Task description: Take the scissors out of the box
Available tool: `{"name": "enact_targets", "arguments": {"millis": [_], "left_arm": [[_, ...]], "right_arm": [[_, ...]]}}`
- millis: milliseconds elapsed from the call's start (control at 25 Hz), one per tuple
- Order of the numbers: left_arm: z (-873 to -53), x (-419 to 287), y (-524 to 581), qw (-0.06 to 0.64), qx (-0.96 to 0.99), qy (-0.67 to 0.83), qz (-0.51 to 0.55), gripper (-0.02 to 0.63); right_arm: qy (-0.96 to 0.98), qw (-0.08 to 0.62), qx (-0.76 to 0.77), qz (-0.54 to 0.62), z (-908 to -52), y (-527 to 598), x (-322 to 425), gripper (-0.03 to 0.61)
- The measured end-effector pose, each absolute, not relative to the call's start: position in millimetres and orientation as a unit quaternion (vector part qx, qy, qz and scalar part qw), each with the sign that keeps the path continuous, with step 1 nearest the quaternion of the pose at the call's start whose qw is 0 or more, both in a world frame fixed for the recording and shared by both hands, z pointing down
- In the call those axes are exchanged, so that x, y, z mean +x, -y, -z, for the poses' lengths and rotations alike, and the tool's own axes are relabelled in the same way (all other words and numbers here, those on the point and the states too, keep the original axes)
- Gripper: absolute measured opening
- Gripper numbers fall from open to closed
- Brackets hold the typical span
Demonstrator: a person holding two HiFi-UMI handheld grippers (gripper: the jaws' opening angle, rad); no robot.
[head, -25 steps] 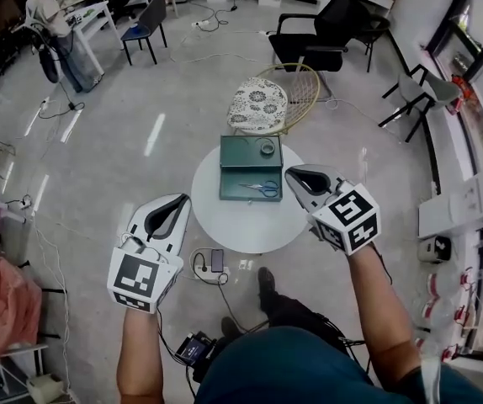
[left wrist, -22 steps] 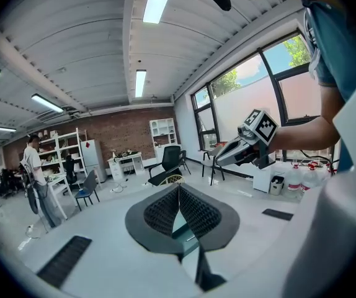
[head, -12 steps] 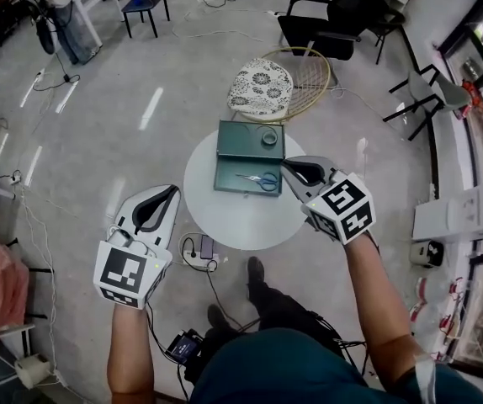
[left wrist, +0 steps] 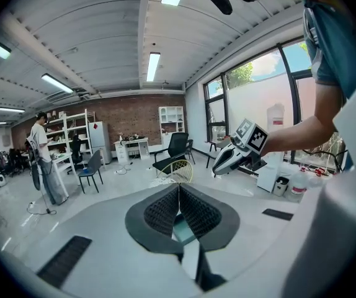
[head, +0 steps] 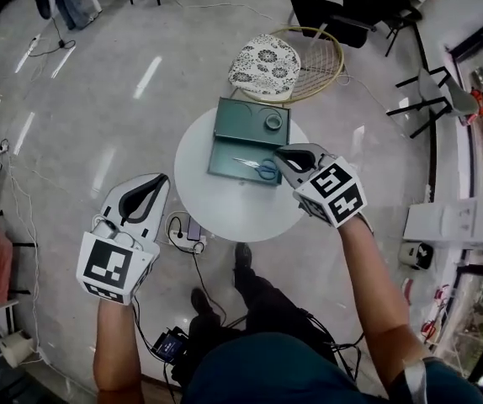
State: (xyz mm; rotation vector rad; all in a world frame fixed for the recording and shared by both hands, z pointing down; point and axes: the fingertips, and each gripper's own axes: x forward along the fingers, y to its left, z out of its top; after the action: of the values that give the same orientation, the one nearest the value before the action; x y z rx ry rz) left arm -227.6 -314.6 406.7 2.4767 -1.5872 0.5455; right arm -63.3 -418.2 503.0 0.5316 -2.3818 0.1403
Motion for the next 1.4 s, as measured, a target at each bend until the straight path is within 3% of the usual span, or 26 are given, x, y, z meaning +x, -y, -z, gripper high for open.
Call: {"name": "enact_targets", "arguments": {"millis": [760,1400], "left_arm": [[-507,-250,330,0.131,0.803,0.547,-0.196,0.018],[-581,-258,331,0.176,0.785,0.564,-0.187,0.020]], "right_arm": [[0.888,0.444,0.103,-0.058,-659,447,-90,0.043],[0.836,0.545,0.037,-0.054,-775,459,-88,0.153]]}}
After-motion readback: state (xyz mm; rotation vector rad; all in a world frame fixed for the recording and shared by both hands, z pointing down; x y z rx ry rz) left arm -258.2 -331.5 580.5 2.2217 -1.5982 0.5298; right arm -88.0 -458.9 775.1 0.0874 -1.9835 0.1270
